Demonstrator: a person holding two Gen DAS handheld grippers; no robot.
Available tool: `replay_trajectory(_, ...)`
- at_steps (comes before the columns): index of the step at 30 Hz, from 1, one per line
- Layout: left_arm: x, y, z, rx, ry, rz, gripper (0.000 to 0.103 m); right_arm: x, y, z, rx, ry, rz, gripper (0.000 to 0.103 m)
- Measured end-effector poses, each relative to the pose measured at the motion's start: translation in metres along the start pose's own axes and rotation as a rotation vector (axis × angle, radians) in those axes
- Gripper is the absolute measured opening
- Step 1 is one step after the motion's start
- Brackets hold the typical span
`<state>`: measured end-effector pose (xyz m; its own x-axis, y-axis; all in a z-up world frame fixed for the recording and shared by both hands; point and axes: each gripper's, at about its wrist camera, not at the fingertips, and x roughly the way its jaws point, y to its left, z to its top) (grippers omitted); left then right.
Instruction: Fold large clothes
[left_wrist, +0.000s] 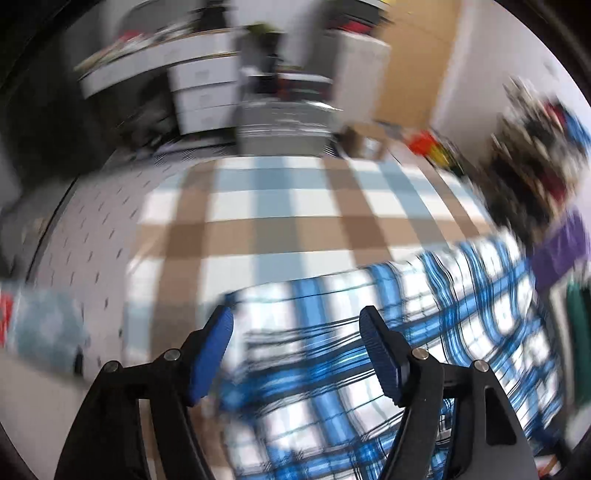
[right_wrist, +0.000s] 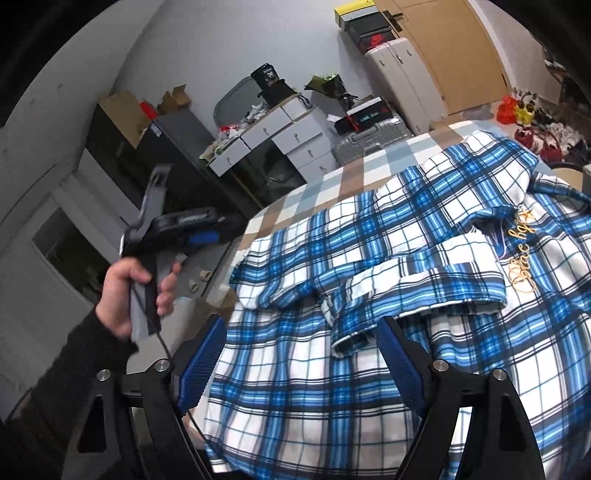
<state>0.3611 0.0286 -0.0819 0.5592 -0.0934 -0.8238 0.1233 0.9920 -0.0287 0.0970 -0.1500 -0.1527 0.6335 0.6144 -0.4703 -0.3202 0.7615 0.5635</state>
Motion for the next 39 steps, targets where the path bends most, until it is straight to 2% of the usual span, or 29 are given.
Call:
replay_trajectory(4, 0.061, -0.013, -0.006, 0.093, 0.144, -0.005, 0.066, 0.000, -0.014, 0.001, 0.034, 0.012, -0.010, 0.084)
replay_trajectory(6, 0.086, -0.006, -0.014, 0.065, 0.194, 0.003, 0.066, -0.001, -0.018, 0.003, 0.050, 0.013, -0.016, 0.084)
replay_trajectory(7, 0.092, 0.001, -0.018, 0.030, 0.203, -0.018, 0.069, -0.001, -0.019, 0.004, 0.053, 0.012, -0.015, 0.084)
replay_trajectory(10, 0.092, 0.013, -0.020, -0.029, 0.168, -0.065, 0.072, -0.002, -0.021, 0.006, 0.048, 0.015, -0.019, 0.084)
replay_trajectory(13, 0.078, 0.018, -0.023, -0.064, 0.149, -0.041, 0.072, -0.002, -0.020, 0.007, 0.030, 0.018, -0.038, 0.084)
replay_trajectory(15, 0.048, 0.023, -0.036, -0.133, 0.061, -0.068, 0.072, -0.007, -0.015, 0.014, -0.001, 0.004, -0.063, 0.084)
replay_trajectory(19, 0.021, 0.028, -0.066, -0.228, 0.000, -0.126, 0.073, -0.004, 0.008, 0.058, -0.101, 0.006, -0.133, 0.085)
replay_trajectory(21, 0.028, 0.033, -0.073, -0.254, -0.005, -0.157, 0.072, 0.019, 0.025, 0.088, -0.171, 0.039, -0.163, 0.103)
replay_trajectory(23, 0.038, 0.035, -0.072, -0.276, 0.001, -0.133, 0.072, 0.060, 0.038, 0.117, -0.221, 0.112, -0.175, 0.103)
replay_trajectory(25, 0.050, 0.038, -0.070, -0.330, 0.027, -0.177, 0.072, 0.109, 0.039, 0.136, -0.233, 0.227, -0.206, 0.103)
replay_trajectory(26, 0.053, 0.040, -0.070, -0.352, 0.040, -0.201, 0.072, 0.148, 0.036, 0.144, -0.234, 0.321, -0.250, 0.103)
replay_trajectory(28, 0.056, 0.041, -0.068, -0.366, 0.040, -0.218, 0.072, 0.194, 0.025, 0.150, -0.232, 0.419, -0.336, 0.102)
replay_trajectory(29, 0.057, 0.039, -0.067, -0.349, 0.041, -0.214, 0.072, 0.224, 0.017, 0.152, -0.237, 0.487, -0.399, 0.100)
replay_trajectory(30, 0.055, 0.036, -0.069, -0.338, 0.038, -0.211, 0.072, 0.235, 0.011, 0.152, -0.233, 0.504, -0.417, 0.094)
replay_trajectory(34, 0.055, 0.021, -0.076, -0.198, 0.021, -0.165, 0.072, 0.271, -0.008, 0.147, -0.225, 0.534, -0.471, 0.093)
replay_trajectory(37, 0.059, 0.008, -0.076, -0.099, 0.022, -0.106, 0.072, 0.289, -0.016, 0.126, -0.321, 0.615, -0.523, 0.093)
replay_trajectory(39, 0.061, 0.003, -0.076, -0.080, 0.016, -0.078, 0.072, 0.286, -0.012, 0.118, -0.408, 0.614, -0.525, 0.094)
